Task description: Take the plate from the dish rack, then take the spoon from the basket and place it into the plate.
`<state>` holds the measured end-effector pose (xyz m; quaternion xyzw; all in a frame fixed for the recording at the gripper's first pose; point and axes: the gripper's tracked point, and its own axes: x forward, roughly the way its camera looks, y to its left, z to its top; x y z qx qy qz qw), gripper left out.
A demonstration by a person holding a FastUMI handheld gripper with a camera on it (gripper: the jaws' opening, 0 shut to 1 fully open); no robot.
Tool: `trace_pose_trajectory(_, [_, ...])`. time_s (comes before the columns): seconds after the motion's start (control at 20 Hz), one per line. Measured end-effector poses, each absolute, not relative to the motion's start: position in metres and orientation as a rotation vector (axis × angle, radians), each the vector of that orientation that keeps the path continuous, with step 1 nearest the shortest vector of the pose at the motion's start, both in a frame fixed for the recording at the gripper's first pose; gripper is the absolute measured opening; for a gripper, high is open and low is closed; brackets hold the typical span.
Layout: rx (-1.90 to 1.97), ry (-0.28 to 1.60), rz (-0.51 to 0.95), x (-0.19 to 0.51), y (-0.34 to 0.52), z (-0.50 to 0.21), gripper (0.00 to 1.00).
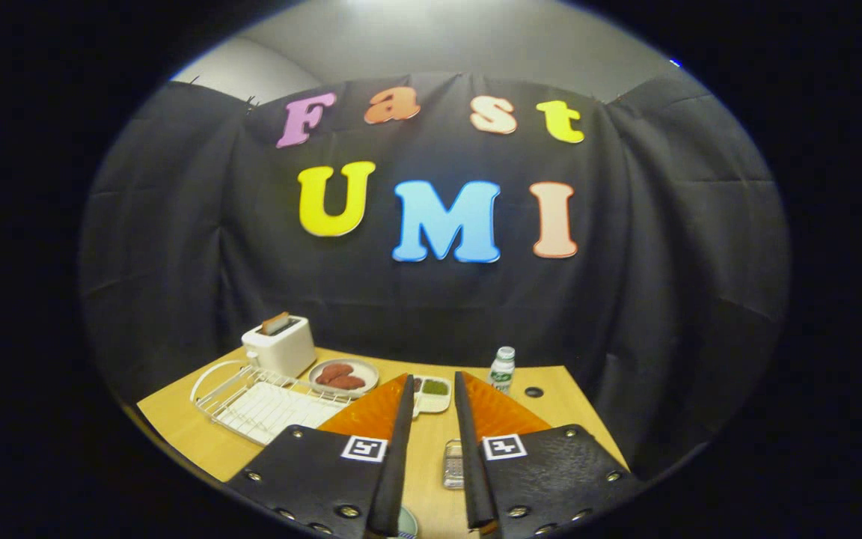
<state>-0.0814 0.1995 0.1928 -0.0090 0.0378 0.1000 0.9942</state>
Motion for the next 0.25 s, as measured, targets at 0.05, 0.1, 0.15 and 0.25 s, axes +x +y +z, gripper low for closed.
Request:
trace_pose_trajectory(0.05, [0.004,0.044,0.186,-0.079,0.190,0.204,0.74])
trace_pose_trajectory(0.1, [0.017,0.012,0.149,-0.086,0.174,0.216,0.99])
trace_pose_trajectory(0.15, [0.026,-0.015,0.115,-0.082,0.162,0.223,0.95])
trace_pose_trajectory(0.25, [0.034,-0.036,0.092,-0.083,0.147,0.228,0.95])
